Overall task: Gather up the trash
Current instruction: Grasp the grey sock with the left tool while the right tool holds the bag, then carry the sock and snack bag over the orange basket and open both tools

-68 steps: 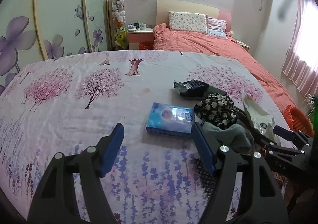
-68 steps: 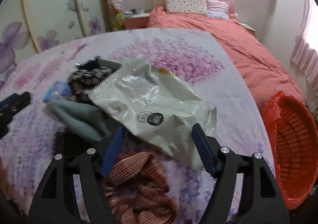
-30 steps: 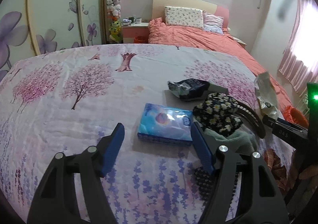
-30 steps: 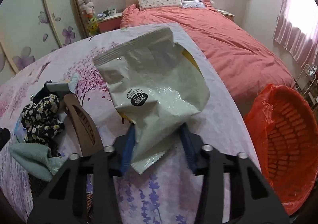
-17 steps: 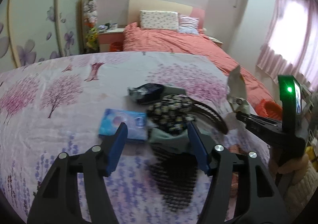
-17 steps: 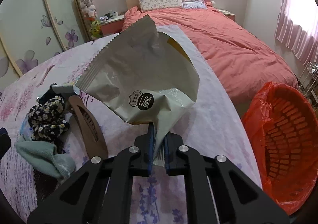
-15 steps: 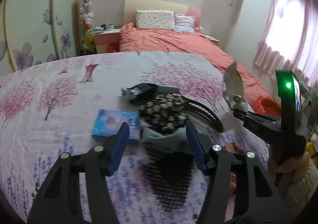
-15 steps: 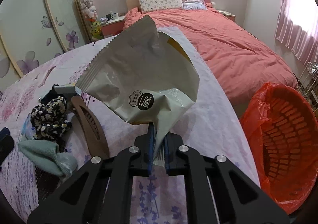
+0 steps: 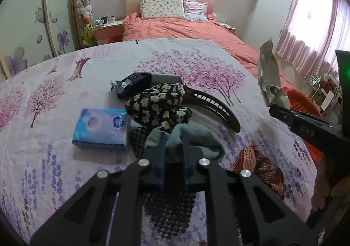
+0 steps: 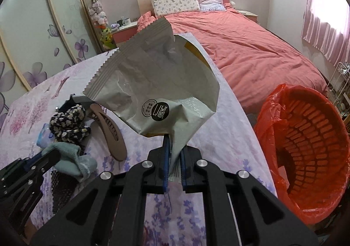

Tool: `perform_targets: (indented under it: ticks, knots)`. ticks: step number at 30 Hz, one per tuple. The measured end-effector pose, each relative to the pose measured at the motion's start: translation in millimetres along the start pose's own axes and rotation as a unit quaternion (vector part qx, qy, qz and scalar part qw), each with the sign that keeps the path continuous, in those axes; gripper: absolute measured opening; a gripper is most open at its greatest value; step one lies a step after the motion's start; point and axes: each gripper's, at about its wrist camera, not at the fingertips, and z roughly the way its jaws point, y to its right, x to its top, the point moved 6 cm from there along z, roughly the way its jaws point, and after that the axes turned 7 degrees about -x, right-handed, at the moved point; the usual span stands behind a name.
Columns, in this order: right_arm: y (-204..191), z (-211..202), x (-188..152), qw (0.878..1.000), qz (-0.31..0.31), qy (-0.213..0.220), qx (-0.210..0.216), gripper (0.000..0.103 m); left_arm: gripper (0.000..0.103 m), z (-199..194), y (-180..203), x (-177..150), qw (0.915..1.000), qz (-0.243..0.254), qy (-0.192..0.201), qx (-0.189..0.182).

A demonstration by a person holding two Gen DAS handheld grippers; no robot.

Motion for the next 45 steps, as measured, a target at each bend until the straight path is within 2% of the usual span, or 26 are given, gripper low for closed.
perform_targets:
  ticks: [4, 13, 22, 34, 39, 45]
  knots:
    - [2, -14, 3, 1.0, 0.004, 0.011, 0.01, 0.009, 0.011, -16, 4, 6, 0.9999, 0.001, 0.014, -0.005]
    - [5, -52, 11, 0.998, 0.023, 0.039, 0.036, 0.009, 0.011, -72, 20, 42, 0.9974, 0.008, 0.072, -0.004]
    - [29, -80, 11, 0.997, 0.036, 0.058, 0.045, 0.009, 0.011, -91, 58, 65, 0.995, 0.015, 0.096, -0.023]
    - [124, -94, 0, 0.992, 0.109, 0.068, -0.008, 0.009, 0.011, -65, 164, 73, 0.9893, 0.053, 0.089, -0.104]
    - [170, -80, -11, 0.987, 0.143, 0.052, -0.047, 0.009, 0.011, -40, 215, 70, 0.9845, 0.075, 0.074, -0.14]
    - [207, -62, -24, 0.98, 0.181, 0.031, -0.071, 0.009, 0.011, -6, 270, 64, 0.9784, 0.099, 0.054, -0.173]
